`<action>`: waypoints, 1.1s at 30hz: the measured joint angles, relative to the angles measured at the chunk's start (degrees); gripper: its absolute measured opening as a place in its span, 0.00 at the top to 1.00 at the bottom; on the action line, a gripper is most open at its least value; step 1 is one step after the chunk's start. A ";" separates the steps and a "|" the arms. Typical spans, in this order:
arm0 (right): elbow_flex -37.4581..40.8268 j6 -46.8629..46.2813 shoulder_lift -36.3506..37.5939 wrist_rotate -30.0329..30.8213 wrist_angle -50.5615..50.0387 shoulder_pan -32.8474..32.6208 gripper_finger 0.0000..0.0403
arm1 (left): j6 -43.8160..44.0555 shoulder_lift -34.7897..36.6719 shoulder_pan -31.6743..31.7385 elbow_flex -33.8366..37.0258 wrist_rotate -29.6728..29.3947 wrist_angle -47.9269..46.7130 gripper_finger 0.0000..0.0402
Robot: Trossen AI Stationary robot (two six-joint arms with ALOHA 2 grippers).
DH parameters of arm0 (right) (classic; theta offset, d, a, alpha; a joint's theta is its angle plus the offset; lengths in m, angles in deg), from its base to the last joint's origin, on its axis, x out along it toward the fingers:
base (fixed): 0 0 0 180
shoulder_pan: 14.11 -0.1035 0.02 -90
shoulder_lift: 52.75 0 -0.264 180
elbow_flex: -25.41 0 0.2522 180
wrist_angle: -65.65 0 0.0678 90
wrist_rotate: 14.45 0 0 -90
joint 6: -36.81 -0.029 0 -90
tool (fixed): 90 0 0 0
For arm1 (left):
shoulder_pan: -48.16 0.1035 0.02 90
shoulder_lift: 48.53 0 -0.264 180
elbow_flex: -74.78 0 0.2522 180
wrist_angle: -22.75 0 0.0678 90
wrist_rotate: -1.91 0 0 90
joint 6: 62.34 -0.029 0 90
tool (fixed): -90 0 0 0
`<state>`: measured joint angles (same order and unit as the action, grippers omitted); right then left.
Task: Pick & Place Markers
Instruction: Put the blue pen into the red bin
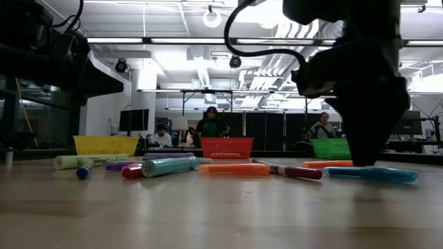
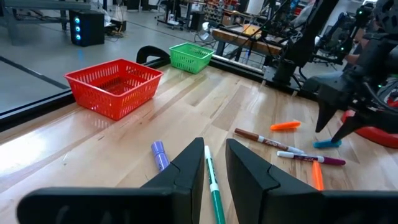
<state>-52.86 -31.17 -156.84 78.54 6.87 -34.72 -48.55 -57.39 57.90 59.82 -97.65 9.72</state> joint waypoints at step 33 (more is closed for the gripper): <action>-0.06 3.60 -5.53 -3.30 2.72 1.07 0.70 | 0.02 0.00 0.00 0.00 0.02 0.02 0.84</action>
<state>-52.92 -27.57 -162.37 75.24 9.59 -33.64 -48.53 -57.39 57.90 59.82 -97.63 9.74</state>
